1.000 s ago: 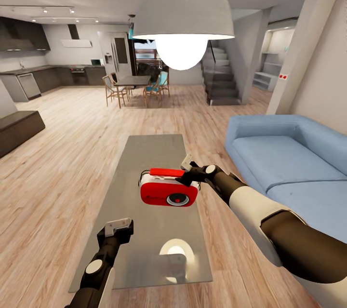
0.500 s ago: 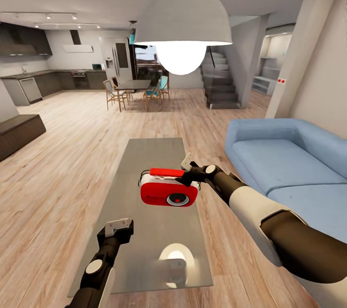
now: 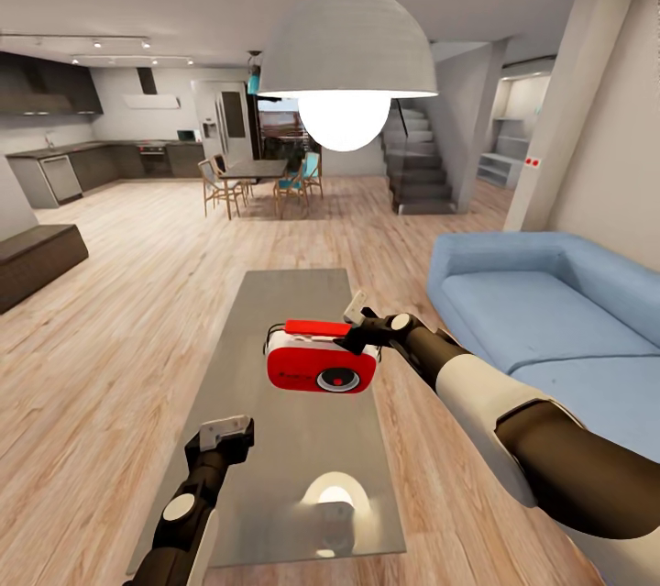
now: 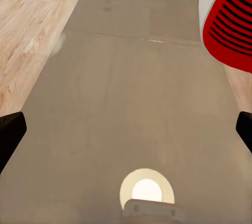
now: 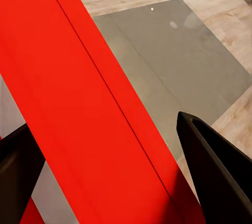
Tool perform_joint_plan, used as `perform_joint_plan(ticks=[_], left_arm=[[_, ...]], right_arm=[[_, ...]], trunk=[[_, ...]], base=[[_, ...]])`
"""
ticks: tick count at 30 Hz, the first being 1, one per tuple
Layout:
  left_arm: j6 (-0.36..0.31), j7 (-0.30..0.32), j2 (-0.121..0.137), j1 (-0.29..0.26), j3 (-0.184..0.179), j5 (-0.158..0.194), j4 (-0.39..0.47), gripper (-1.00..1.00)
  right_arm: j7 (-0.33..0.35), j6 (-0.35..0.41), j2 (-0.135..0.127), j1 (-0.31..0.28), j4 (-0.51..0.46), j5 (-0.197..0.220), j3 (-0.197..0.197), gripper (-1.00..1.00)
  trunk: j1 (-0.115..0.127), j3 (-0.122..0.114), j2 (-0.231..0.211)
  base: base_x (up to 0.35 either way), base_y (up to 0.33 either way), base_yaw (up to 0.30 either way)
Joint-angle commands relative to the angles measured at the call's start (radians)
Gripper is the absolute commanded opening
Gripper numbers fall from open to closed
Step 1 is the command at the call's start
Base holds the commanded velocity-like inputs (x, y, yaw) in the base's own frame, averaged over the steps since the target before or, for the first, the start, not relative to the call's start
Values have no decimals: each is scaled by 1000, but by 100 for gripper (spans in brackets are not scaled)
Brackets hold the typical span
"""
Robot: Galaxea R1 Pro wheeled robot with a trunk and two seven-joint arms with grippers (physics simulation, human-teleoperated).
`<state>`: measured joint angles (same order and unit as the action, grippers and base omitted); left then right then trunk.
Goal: Turn on the radio receiver that's on the table in the living room.
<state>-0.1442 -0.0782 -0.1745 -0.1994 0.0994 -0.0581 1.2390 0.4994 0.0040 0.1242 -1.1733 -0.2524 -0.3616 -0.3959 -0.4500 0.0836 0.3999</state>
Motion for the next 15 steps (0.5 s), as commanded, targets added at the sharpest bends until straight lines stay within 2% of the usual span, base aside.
perform_joint_plan(ticks=[1, 15], left_arm=[[0, 0, 0, 0, 0, 0, 0, 100], [-2, 3, 0, 0, -1, 1, 2, 100]], right_arm=[[1, 0, 0, 0, -1, 5, 5, -100], [-11, 1, 0, 0, -1, 6, 6, -100]], trunk=[[0, -2, 0], [0, -19, 0]], base=[[0, 0, 0], [0, 0, 0]])
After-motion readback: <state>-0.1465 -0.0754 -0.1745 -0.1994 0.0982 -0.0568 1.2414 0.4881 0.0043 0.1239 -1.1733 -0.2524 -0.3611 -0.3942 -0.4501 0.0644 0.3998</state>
